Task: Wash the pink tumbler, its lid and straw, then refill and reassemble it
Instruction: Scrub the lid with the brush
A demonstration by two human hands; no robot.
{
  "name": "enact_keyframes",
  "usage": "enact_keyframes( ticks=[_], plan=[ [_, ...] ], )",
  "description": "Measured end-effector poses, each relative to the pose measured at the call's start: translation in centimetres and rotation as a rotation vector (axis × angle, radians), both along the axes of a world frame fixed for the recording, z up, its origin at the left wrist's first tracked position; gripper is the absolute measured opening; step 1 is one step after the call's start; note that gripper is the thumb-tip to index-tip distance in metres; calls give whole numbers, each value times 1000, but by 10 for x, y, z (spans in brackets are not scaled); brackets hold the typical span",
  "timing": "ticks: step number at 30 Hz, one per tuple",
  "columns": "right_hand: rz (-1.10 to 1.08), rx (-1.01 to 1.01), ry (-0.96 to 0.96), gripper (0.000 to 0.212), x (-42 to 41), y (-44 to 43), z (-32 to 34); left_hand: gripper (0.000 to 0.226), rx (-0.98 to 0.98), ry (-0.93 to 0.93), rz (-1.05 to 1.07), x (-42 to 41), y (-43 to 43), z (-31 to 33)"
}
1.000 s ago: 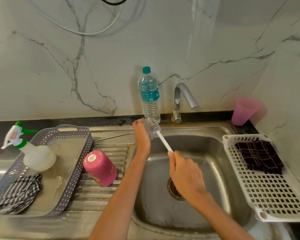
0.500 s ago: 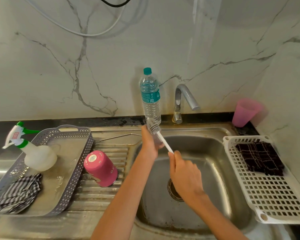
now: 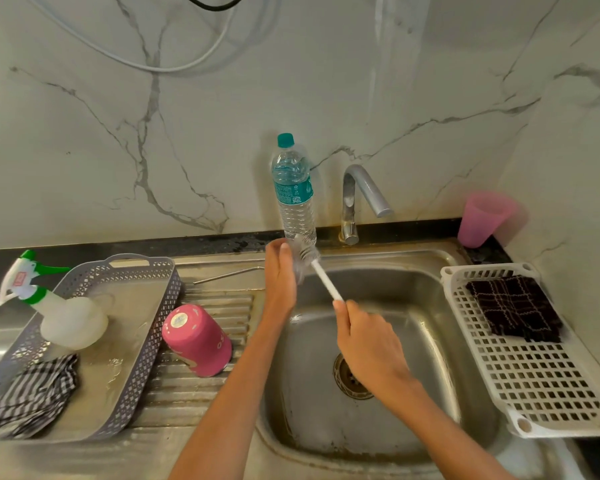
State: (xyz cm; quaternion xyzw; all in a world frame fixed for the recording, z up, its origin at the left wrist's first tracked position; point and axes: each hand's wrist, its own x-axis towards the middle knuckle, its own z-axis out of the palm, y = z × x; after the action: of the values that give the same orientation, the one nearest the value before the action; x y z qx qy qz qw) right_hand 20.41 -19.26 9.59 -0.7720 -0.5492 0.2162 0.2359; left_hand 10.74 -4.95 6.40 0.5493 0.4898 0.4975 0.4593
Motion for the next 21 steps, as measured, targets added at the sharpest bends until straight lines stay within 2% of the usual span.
enact_keyframes(
  ticks=[4,7,9,12,17,21],
  plan=[
    [13,-38,42,45,0,-7,2,17,-14,4,-41,-11,6,3],
    [-21,-51,57,48,14,20,8,20,73,165,-208,-11,-9,4],
    [-23,-52,49,47,17,25,9,20,99,212,-237,-9,-17,4],
    [-1,-35,13,45,12,8,4,15,4,144,-143,-11,-17,8],
    [-27,-70,-15,47,20,15,4,18,-39,104,-211,-2,-31,-4],
    [-29,-29,-24,44,20,11,2,40,-229,-186,-105,4,-31,5]
  ],
)
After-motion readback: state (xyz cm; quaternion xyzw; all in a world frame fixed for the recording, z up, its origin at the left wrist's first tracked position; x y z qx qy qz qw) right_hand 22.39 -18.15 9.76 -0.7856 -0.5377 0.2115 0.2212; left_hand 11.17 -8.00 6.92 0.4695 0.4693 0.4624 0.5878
